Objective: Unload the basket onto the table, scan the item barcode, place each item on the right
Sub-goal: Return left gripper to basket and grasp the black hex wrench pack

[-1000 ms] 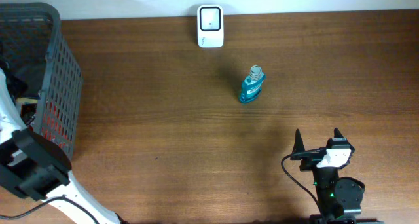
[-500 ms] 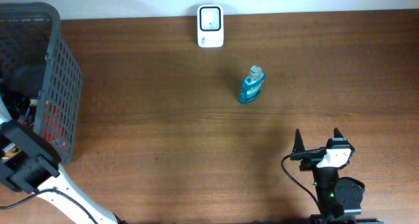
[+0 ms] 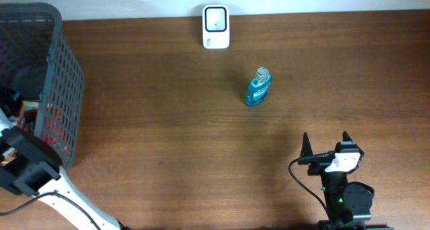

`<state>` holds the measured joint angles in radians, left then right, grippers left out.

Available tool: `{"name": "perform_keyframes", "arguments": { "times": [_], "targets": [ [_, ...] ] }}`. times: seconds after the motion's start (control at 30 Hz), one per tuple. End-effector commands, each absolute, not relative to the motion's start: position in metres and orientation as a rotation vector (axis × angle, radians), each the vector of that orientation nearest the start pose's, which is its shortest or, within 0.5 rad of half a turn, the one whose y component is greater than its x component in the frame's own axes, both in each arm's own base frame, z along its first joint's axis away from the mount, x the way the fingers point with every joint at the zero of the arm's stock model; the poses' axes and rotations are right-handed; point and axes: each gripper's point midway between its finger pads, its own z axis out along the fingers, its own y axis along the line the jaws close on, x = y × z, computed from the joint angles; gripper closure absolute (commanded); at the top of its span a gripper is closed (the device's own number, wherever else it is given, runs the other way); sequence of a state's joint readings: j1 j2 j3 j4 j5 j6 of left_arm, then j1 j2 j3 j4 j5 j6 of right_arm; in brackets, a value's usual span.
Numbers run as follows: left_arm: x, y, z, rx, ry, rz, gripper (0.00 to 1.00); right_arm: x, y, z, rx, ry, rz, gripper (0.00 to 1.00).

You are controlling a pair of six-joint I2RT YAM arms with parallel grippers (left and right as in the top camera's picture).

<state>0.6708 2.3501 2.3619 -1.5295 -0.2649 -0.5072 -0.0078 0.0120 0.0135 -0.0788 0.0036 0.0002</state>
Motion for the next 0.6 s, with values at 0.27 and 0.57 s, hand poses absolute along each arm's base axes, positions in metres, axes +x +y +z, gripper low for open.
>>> {"name": "perform_keyframes", "arguments": {
  "times": [0.27, 0.57],
  "targets": [
    [0.292, 0.293, 0.088, -1.406, 3.065, 0.366, 0.12, 0.246, -0.005, 0.155, 0.027, 1.654, -0.014, 0.02],
    [0.313, 0.306, 0.058, -1.314, 3.007, 0.356, 0.53, 0.246, -0.005, 0.155, 0.027, 1.654, -0.014, 0.02]
  ]
}}
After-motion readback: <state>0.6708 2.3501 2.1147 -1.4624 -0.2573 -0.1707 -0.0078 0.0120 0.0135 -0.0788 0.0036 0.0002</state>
